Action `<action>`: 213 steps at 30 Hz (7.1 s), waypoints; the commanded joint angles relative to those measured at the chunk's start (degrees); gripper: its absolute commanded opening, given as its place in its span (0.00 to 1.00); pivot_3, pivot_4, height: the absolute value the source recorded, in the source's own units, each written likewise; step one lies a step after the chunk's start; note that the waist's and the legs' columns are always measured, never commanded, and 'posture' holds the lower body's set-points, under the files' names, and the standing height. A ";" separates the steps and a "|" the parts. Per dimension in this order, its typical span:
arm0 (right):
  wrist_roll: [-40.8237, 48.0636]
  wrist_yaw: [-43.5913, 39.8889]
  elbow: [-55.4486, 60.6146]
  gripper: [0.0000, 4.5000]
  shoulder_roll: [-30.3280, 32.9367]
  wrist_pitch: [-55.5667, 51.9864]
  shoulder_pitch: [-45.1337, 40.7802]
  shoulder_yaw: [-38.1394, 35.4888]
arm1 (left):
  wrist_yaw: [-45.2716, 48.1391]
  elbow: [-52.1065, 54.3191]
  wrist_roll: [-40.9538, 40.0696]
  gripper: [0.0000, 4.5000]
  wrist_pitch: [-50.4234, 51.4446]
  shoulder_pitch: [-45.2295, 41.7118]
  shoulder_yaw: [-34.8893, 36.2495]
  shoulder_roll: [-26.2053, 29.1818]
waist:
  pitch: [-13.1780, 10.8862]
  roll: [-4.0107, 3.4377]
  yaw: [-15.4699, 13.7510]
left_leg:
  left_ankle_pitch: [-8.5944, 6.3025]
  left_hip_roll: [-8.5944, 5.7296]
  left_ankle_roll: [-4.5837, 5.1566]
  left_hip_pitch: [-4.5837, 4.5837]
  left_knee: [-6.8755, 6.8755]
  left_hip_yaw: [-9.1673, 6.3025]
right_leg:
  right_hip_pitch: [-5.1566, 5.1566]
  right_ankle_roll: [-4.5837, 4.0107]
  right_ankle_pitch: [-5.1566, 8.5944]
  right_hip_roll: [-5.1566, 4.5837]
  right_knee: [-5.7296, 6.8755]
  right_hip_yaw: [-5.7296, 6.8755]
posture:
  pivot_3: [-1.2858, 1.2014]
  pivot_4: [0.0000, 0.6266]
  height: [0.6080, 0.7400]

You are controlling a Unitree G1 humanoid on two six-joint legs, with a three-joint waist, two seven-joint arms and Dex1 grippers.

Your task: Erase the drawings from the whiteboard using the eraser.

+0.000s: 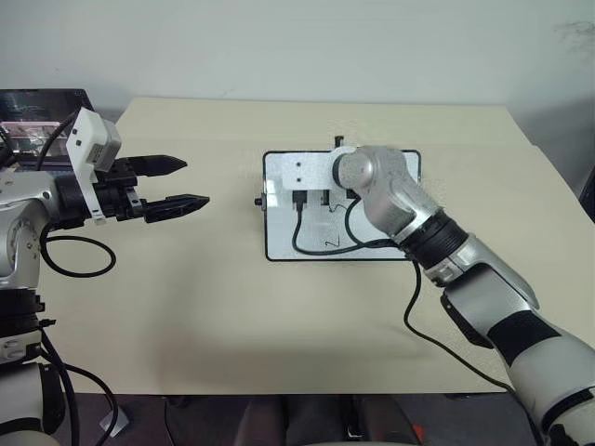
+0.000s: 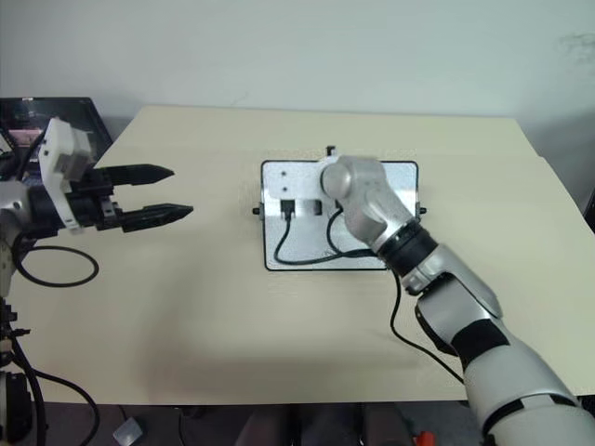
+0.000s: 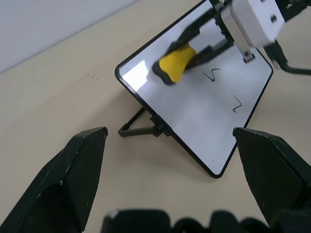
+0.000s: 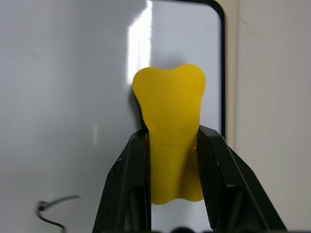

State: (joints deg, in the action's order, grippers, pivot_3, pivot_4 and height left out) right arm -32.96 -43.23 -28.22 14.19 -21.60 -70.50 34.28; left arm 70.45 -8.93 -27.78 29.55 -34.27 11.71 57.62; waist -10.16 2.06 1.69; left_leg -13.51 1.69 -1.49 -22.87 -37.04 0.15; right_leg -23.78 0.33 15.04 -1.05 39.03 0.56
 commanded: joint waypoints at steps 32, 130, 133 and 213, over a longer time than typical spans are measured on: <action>-1.08 -6.45 9.61 0.21 -3.74 -1.35 6.99 2.43 | -0.30 0.49 0.14 1.00 -1.50 -1.59 0.92 0.52 | 0.00 0.00 0.18 | -0.01 0.02 0.01 -0.01 0.04 -0.02 | -0.03 0.00 0.02 0.01 -0.02 0.01 | 0.52 0.24 1.00; 51.41 14.00 49.83 0.21 22.55 -18.11 41.82 -47.72 | 7.15 0.43 -2.73 1.00 -0.22 -0.17 2.25 4.43 | -0.12 -0.12 0.19 | -0.03 0.04 0.02 0.02 0.15 0.21 | 0.02 0.24 0.21 0.06 -0.11 -0.06 | 0.52 0.24 1.00; 49.72 13.04 51.50 0.21 22.26 -18.54 38.25 -39.35 | 6.95 0.59 -2.56 1.00 -0.41 0.20 2.05 4.05 | -0.12 -0.12 0.23 | -0.03 0.03 0.02 0.02 0.15 0.19 | 0.00 0.23 0.21 0.06 -0.12 -0.08 | 0.52 0.24 1.00; -3.64 2.05 16.24 0.21 16.40 1.02 16.33 -7.02 | 2.83 1.98 -1.94 1.00 0.04 -1.42 0.11 1.13 | 0.04 0.19 -0.11 | 0.07 0.02 0.08 0.40 0.00 0.03 | 0.40 0.14 0.15 -0.01 -0.05 -0.01 | 0.52 0.24 1.00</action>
State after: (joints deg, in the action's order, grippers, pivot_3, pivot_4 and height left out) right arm -34.87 -42.17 -9.59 29.42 -20.19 -53.44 28.57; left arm 73.18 -7.36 -29.75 30.56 -34.34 11.38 58.37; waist -10.12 2.25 1.58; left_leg -13.44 1.71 -1.41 -22.48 -37.04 0.18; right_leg -23.38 0.46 15.20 -1.06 38.98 0.55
